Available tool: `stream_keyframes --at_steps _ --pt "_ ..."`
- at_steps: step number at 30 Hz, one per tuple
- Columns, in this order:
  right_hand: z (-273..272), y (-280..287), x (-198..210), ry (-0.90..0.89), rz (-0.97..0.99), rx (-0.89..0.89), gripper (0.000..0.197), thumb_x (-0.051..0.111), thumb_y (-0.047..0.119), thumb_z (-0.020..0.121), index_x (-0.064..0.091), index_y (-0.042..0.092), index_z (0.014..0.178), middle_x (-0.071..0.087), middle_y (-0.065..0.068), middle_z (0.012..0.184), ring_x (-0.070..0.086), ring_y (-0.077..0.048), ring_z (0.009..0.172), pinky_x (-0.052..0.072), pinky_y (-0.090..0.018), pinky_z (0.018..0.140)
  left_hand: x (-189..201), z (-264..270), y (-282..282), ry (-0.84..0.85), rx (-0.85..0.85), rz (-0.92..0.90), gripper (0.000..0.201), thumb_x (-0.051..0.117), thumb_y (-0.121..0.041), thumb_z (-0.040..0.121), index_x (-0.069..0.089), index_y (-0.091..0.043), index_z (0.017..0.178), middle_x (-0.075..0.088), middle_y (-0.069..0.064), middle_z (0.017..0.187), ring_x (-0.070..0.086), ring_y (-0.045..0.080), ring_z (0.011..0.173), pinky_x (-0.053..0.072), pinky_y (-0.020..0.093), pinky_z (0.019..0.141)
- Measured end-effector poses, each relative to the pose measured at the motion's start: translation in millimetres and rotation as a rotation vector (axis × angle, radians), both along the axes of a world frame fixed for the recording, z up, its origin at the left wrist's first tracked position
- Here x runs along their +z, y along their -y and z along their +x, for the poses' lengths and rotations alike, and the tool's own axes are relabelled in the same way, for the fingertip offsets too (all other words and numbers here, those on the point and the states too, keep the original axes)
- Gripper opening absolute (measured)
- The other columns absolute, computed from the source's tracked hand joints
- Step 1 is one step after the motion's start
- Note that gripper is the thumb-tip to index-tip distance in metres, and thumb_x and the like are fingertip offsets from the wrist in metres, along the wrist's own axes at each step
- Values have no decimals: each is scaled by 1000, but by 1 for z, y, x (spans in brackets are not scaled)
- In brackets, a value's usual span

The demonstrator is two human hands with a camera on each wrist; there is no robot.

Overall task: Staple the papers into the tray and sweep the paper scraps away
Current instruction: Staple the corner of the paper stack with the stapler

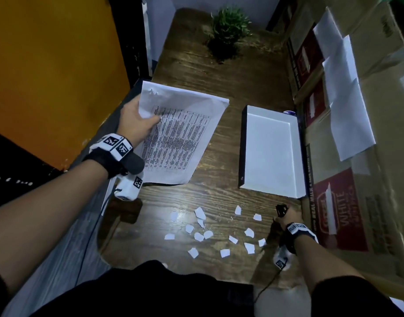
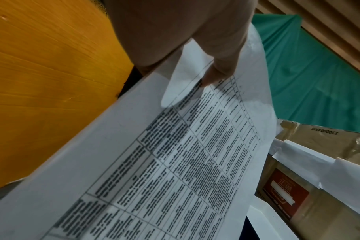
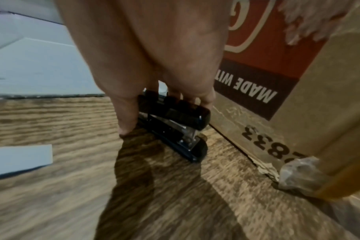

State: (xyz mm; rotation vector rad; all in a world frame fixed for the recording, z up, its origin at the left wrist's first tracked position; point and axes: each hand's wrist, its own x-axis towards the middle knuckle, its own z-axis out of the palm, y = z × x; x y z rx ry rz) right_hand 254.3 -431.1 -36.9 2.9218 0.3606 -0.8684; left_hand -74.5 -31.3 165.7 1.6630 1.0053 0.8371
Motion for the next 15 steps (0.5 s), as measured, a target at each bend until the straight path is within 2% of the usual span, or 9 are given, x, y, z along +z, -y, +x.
stream_keyframes --at_steps 3,5,7,9,10,11,12,13,15 --pt "2 -2 3 6 -16 9 34 62 19 78 62 2 108 66 -23 107 62 -38 97 52 -36 76 0 3 1 38 -26 -10 44 63 0 73 55 -18 113 64 -5 95 61 -1 81 52 21 76" --pt "-8 -16 25 -17 78 -31 29 62 15 82 56 -4 103 64 -22 100 62 -37 93 45 -33 72 2 4 2 50 -49 -3 50 62 1 75 51 -11 122 62 1 106 60 7 91 48 13 78" --pt "-21 -34 44 -93 332 -152 32 65 9 83 44 1 106 60 -25 106 57 -33 90 44 -37 76 3 5 5 75 -58 0 51 60 1 76 48 -9 125 60 7 105 59 16 87 47 7 68" --pt "-41 -67 73 -235 688 -283 37 69 13 83 41 8 107 58 -29 112 56 -29 84 46 -41 76 7 3 7 95 -72 -9 49 58 1 77 47 -11 124 62 15 104 60 26 77 46 16 56" --pt "-55 -87 93 -317 868 -333 40 73 20 80 43 12 105 58 -30 112 56 -28 82 46 -42 75 9 0 6 111 -78 -21 47 57 3 77 47 -12 121 63 13 100 60 23 71 44 23 50" --pt "-67 -106 113 -388 1025 -339 48 79 31 71 45 17 102 59 -27 107 57 -27 80 45 -42 76 11 -2 6 126 -86 -35 46 56 5 77 47 -13 118 63 6 95 60 13 66 41 20 51" --pt "-80 -125 135 -441 1124 -305 57 84 41 60 49 21 100 58 -22 101 57 -27 81 45 -42 77 13 -4 6 135 -94 -48 46 54 8 76 46 -15 115 61 -1 91 58 2 65 42 16 52" --pt "-93 -144 156 -465 1184 -222 61 86 46 53 53 24 99 57 -17 97 57 -29 84 44 -43 77 15 -6 6 136 -98 -59 47 52 11 75 45 -16 113 60 -4 89 57 -2 66 43 15 55" --pt "-125 -185 203 -386 1245 39 42 84 33 65 60 22 97 59 -12 90 60 -31 84 47 -46 76 15 -9 6 137 -99 -82 48 50 12 74 45 -17 113 61 0 91 58 5 73 46 22 60"
